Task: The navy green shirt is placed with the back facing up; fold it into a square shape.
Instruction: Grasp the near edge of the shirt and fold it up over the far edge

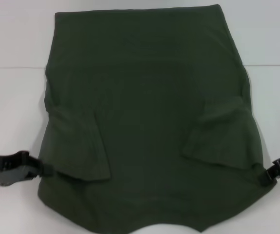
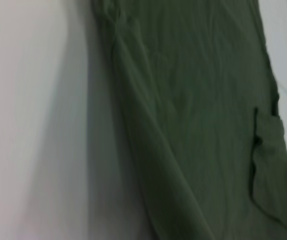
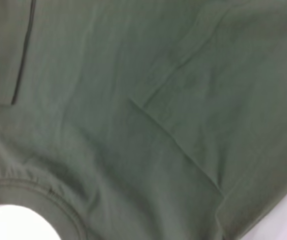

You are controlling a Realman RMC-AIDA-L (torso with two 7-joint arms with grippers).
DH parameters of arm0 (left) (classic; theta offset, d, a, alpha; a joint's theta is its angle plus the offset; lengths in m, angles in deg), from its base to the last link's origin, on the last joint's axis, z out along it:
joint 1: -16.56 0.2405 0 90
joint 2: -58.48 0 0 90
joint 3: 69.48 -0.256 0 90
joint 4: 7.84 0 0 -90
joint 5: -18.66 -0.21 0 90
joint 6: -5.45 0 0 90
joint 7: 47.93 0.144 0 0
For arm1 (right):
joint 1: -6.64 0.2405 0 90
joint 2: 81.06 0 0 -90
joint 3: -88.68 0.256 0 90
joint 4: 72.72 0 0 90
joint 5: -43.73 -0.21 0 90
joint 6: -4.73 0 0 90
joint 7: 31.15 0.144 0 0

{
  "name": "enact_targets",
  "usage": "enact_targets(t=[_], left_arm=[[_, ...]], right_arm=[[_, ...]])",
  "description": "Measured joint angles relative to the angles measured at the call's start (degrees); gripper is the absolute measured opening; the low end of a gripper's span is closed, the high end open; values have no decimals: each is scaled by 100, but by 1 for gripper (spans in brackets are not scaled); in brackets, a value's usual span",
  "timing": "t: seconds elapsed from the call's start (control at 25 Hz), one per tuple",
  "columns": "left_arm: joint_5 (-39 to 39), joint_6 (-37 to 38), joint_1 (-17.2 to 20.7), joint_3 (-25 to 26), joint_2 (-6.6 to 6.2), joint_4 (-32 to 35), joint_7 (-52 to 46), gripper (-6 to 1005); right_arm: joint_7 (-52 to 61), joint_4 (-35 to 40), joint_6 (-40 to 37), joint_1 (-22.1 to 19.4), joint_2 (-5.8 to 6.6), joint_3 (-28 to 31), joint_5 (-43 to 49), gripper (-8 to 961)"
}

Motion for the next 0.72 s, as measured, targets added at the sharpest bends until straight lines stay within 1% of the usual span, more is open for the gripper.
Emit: enact_targets(t=[0.16, 0.4, 0.52, 0.64, 0.72], left_arm=[[-164, 363, 153, -1, -10, 247, 23, 16], [-438, 889, 378, 18, -3, 568, 102, 16], [-459, 1126, 417, 60, -9, 669, 187, 15], [-317, 1414, 310, 192, -76, 643, 340, 15], [-199, 1658, 154, 386, -183, 498, 386, 15]], right_arm=[[-144, 1, -401, -12, 19, -24, 0, 57], [-303, 1, -855, -84, 15, -40, 22, 63], [-391, 1, -979, -129, 25, 81, -4, 66], [-535, -10, -1140, -136, 102, 447, -281, 70], [-592, -15, -1321, -143, 186, 659, -628, 72]])
